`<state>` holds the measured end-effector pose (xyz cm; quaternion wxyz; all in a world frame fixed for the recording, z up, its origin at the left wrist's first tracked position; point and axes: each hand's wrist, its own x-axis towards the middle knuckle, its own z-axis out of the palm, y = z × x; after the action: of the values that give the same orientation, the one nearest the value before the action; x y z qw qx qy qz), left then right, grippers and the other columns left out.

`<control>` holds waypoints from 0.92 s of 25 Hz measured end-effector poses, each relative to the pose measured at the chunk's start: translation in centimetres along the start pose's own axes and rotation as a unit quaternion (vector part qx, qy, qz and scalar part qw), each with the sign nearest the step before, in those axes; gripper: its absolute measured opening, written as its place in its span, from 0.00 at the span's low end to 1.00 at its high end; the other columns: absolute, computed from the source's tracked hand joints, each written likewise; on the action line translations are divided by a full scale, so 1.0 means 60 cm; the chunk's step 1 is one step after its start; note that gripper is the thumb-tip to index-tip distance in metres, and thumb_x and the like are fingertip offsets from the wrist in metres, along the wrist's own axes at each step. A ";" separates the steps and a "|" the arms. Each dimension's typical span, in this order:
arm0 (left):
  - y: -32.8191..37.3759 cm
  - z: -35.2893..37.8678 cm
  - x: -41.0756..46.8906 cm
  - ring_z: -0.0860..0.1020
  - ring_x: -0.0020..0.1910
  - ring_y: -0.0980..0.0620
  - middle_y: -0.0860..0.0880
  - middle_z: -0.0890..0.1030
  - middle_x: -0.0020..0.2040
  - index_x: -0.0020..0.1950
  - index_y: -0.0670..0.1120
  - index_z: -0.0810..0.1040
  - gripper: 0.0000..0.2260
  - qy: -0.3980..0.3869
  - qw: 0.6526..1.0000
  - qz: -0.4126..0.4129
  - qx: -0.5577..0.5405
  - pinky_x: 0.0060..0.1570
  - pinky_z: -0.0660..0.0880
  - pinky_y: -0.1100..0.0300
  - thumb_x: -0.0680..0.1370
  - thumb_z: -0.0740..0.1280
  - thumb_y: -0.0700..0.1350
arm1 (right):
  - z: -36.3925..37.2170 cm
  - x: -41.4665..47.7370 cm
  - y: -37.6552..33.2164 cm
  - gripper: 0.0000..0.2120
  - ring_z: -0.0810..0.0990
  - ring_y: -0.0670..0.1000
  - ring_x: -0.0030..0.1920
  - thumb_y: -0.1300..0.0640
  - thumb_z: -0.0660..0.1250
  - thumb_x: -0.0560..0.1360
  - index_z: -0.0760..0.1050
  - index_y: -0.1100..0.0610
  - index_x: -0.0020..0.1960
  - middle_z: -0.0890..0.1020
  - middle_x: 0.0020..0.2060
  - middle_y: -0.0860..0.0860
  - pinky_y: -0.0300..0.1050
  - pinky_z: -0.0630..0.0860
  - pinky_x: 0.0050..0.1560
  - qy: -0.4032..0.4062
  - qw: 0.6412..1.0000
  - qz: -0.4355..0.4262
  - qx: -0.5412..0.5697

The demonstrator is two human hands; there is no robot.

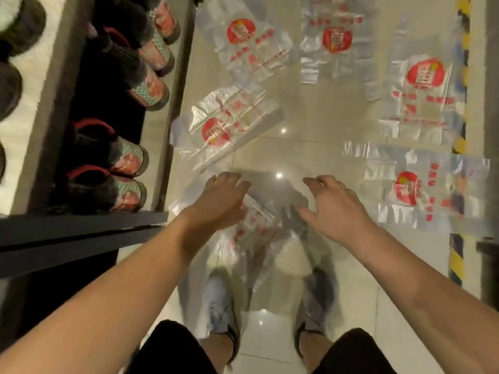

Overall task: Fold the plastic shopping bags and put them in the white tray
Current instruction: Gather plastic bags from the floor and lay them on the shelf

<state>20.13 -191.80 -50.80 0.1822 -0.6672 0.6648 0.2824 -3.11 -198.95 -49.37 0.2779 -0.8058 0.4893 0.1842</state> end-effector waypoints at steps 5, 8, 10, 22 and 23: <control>-0.032 0.202 0.198 0.56 0.77 0.41 0.42 0.58 0.79 0.79 0.49 0.59 0.35 -0.022 0.997 0.046 0.064 0.75 0.55 0.47 0.76 0.71 0.49 | 0.171 0.154 0.077 0.29 0.69 0.59 0.70 0.41 0.60 0.79 0.62 0.52 0.76 0.66 0.73 0.57 0.52 0.68 0.68 -0.015 0.997 -0.037 -0.063; -0.040 0.273 0.289 0.60 0.76 0.43 0.44 0.61 0.77 0.78 0.49 0.61 0.34 -0.045 0.988 0.078 0.125 0.72 0.59 0.48 0.75 0.72 0.49 | 0.240 0.220 0.103 0.27 0.73 0.59 0.66 0.42 0.58 0.80 0.63 0.52 0.75 0.70 0.70 0.56 0.53 0.71 0.64 -0.001 0.993 -0.055 -0.101; -0.046 0.306 0.338 0.66 0.72 0.44 0.46 0.67 0.72 0.75 0.50 0.66 0.30 -0.027 0.981 0.105 0.159 0.67 0.65 0.50 0.75 0.72 0.49 | 0.274 0.250 0.117 0.26 0.75 0.59 0.63 0.43 0.57 0.81 0.64 0.53 0.75 0.71 0.69 0.57 0.53 0.73 0.61 0.010 0.992 -0.061 -0.114; -0.063 0.370 0.404 0.69 0.66 0.48 0.51 0.74 0.66 0.72 0.55 0.70 0.19 -0.033 0.969 0.117 0.216 0.60 0.67 0.56 0.81 0.64 0.44 | 0.316 0.259 0.163 0.26 0.73 0.58 0.63 0.42 0.62 0.79 0.65 0.53 0.72 0.70 0.67 0.56 0.51 0.71 0.62 0.001 0.991 -0.044 -0.123; -0.069 0.370 0.407 0.70 0.65 0.48 0.52 0.74 0.65 0.71 0.56 0.72 0.18 -0.040 0.970 0.116 0.208 0.58 0.68 0.56 0.81 0.63 0.44 | 0.317 0.261 0.171 0.26 0.73 0.58 0.63 0.42 0.62 0.79 0.65 0.53 0.72 0.71 0.67 0.56 0.51 0.70 0.62 0.005 0.992 -0.038 -0.120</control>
<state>20.16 -197.03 -83.67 0.3090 -0.5211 0.7741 0.1836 -5.62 -201.52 -75.81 0.1834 -0.8521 0.4343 0.2274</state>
